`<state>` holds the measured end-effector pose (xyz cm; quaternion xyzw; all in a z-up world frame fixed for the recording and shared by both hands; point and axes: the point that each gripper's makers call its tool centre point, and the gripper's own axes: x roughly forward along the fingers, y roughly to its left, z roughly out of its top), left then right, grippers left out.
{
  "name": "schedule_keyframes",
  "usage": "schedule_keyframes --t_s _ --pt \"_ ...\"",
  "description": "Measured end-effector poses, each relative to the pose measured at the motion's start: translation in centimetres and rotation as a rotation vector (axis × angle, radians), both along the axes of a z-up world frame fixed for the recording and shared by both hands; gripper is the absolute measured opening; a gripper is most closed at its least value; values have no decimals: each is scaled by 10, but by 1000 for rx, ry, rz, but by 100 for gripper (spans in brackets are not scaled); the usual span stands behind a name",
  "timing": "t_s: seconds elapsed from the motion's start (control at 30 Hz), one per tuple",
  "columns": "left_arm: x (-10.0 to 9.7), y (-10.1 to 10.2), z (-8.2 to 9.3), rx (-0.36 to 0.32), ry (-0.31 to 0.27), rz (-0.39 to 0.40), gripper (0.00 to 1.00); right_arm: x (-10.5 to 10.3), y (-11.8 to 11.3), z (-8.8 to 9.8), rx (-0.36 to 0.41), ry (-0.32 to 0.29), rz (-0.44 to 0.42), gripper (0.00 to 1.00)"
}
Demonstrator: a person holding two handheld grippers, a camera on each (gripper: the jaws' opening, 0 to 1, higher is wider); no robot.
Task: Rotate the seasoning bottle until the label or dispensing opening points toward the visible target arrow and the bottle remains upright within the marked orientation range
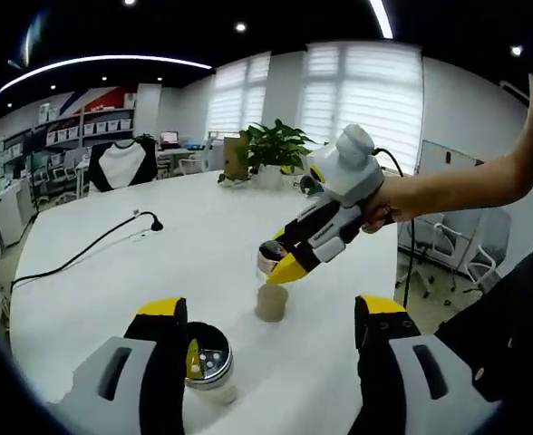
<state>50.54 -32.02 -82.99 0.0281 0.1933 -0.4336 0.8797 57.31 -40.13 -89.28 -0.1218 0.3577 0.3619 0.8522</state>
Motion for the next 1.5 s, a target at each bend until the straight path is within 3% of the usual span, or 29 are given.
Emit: schedule_keyframes --t_s 0.23,0.43,0.7,0.97,1.03,1.27,1.5 --pt "-7 -16 -7 26 -2 -80 79 -13 2 -1 -4 6 28 38" --pt "-11 -30 -6 0 -19 -129 78 -24 2 -1 7 4 45 38" --pt "-25 -49 -30 74 -23 -239 76 -47 1 -2 -8 18 83 38" --pt "-41 -61 -51 80 16 -323 75 -71 5 -2 -25 25 161 38" --pt "-42 -62 -55 59 32 -323 73 -75 7 -2 -25 18 177 38" --pt "-44 -64 -78 102 51 -349 71 -89 12 -3 -52 16 224 38" --pt "-42 -69 -89 119 43 -383 69 -96 17 -6 -81 26 266 39"
